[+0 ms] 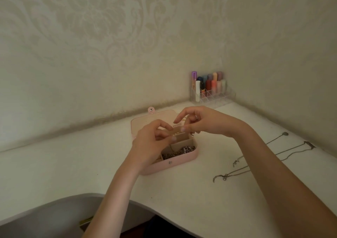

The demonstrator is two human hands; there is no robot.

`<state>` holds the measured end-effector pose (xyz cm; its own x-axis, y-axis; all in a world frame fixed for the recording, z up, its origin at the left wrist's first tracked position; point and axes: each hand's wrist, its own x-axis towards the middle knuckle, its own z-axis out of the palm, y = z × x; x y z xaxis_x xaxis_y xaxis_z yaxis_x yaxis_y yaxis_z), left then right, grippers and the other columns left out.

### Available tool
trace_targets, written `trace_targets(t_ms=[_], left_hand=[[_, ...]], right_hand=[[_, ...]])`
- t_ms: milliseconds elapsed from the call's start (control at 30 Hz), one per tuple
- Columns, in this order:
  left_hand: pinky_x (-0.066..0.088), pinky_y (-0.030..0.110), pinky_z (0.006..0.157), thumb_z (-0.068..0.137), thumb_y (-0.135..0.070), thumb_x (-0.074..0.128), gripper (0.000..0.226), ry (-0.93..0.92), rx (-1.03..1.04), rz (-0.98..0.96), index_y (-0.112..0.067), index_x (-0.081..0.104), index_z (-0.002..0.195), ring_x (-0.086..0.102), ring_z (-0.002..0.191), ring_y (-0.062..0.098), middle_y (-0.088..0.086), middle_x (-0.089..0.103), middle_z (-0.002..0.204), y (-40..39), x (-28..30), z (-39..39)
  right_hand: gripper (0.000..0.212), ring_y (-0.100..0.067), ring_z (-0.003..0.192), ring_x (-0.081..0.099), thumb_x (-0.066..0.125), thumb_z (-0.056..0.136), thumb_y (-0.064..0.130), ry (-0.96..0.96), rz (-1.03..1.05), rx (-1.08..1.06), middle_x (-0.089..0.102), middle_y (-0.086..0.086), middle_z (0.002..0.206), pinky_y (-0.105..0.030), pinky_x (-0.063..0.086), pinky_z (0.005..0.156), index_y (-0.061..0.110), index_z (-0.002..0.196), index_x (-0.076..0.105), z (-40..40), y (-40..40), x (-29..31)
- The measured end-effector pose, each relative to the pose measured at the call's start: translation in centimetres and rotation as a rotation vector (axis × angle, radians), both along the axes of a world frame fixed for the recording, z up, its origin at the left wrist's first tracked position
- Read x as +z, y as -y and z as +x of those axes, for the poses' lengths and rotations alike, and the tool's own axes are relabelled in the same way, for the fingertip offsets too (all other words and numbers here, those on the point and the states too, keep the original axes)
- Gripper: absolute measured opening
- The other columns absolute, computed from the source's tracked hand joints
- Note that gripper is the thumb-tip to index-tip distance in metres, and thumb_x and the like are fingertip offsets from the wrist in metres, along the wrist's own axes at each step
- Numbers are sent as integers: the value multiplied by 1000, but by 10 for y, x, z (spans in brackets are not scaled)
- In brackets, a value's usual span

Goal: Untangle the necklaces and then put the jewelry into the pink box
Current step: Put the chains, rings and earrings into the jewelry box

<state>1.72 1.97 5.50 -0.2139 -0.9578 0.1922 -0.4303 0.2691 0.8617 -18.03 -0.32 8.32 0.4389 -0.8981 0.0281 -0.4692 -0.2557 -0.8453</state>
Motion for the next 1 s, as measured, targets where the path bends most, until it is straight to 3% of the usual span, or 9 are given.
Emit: trace_targets(t_ms=[100,233,400,533,567,633,700,833,1000], left_hand=[[47,21,69,77,-10,75,19,62,39,-63,-25,66,70,62,63,4,-7,70,65,-1,-4,2],[46,18,62,78,-11,73,22,192,39,-91,-29,67,67,60,59,3,-9,69,65,0,-9,5],[49,25,72,73,-22,75,27,380,-18,-104,-42,64,59,58,65,-5,-18,66,65,2,-9,8],[48,34,85,61,-41,70,16,418,-63,-108,-55,64,62,59,80,-2,-22,62,72,0,-6,5],[48,32,84,63,-40,73,16,420,-71,-119,-54,65,62,59,81,1,-22,60,74,0,-6,4],[41,13,74,73,-32,76,17,443,-70,-147,-47,68,69,56,83,4,-18,59,80,-1,-5,-1],[37,11,69,79,-25,72,12,469,-43,-211,-37,72,80,54,86,6,-16,59,83,-4,-2,-11],[39,35,85,80,-16,67,16,458,-15,-434,-31,72,82,56,88,12,-18,60,79,-7,-2,-46],[44,34,85,85,-10,61,18,366,-277,-496,-22,71,94,55,95,14,-7,65,94,-10,-5,-106]], right_hand=[[12,-3,68,56,73,82,14,-115,25,4,66,6,75,-19,42,68,17,92,70,-1,1,-4],[7,-4,70,59,74,80,12,-164,6,4,71,-2,81,-19,46,72,18,83,71,3,2,-6],[5,7,63,59,74,81,15,-296,3,23,68,19,66,-15,42,69,17,86,74,4,2,-6],[15,13,60,54,68,86,12,-314,-1,54,61,31,58,-2,35,57,15,99,74,3,-3,0],[17,13,60,54,66,87,10,-307,-1,52,61,30,58,-1,34,56,14,101,74,3,-4,2],[17,10,59,54,67,86,8,-265,-3,17,65,24,65,-2,35,54,16,99,75,1,-4,3],[15,7,61,54,68,85,11,-185,-10,-72,66,19,71,-5,37,53,19,95,76,-8,-6,3],[17,-3,70,61,66,86,12,-132,-105,-387,68,10,79,-7,43,59,23,97,74,-51,-17,-6],[36,-23,105,59,48,92,-3,-489,-153,-817,64,-9,114,-21,40,85,14,118,65,-124,-44,-43]])
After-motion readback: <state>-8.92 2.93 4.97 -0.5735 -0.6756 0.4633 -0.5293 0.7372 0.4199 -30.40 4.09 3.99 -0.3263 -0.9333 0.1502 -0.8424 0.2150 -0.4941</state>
